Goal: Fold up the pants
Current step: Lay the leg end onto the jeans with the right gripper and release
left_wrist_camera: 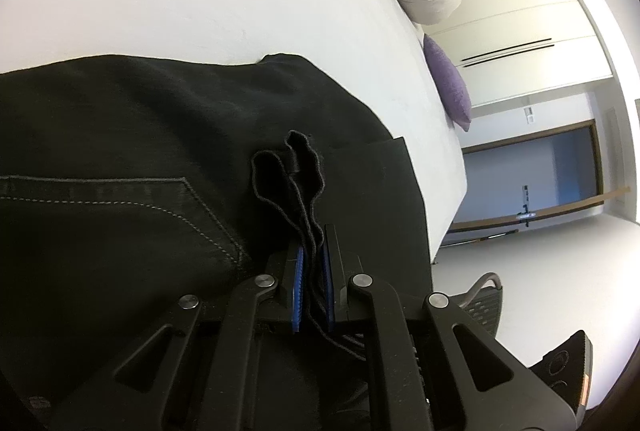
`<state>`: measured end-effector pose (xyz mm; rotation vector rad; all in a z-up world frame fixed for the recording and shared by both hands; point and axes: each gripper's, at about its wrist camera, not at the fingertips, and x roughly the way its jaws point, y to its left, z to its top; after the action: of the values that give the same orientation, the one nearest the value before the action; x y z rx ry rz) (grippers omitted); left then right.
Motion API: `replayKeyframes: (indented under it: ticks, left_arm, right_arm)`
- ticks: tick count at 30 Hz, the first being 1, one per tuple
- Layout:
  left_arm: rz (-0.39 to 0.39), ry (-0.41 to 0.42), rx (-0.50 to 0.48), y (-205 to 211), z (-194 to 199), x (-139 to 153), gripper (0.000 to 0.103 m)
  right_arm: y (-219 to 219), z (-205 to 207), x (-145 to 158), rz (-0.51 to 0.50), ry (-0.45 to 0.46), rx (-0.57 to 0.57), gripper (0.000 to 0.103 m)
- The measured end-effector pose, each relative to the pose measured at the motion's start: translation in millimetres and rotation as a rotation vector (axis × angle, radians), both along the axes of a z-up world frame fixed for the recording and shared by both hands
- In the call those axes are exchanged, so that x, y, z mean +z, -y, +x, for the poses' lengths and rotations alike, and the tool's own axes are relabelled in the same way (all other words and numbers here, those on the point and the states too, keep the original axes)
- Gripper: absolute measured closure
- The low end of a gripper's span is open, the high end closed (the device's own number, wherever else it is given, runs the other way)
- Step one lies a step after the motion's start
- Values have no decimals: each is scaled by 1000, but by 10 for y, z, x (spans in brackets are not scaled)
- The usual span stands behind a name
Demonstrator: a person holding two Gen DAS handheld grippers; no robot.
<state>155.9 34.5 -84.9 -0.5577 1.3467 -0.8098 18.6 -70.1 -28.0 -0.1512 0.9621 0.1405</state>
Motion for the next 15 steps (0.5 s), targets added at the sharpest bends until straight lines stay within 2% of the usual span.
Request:
replayKeyframes:
  ticks: [6,9,10,12,13,15]
  left_arm:
    - [50,3,-3,20,-5,-125,96]
    - [46,3,0,-65,-79,-154,95]
    - [44,-5,1,-88,-83,-154,95]
    - [43,-19,4,-31,-70,-148,94]
    - [55,-15,3,-44,-78,-124,94]
    - [127,33,1,-97,-134,5,94]
  right_arm:
    - [-48,53,-236,-5,-64,19,87]
    - [-43,41,-282,1,-69,23,84]
    - [-10,51,-276,20,-81,24,81]
    - [105,55,-251,97,-116,18,61]
    - [192,45,-232,157,-141,7,47]
    - [402,-10,-174,293,-185,-12,45]
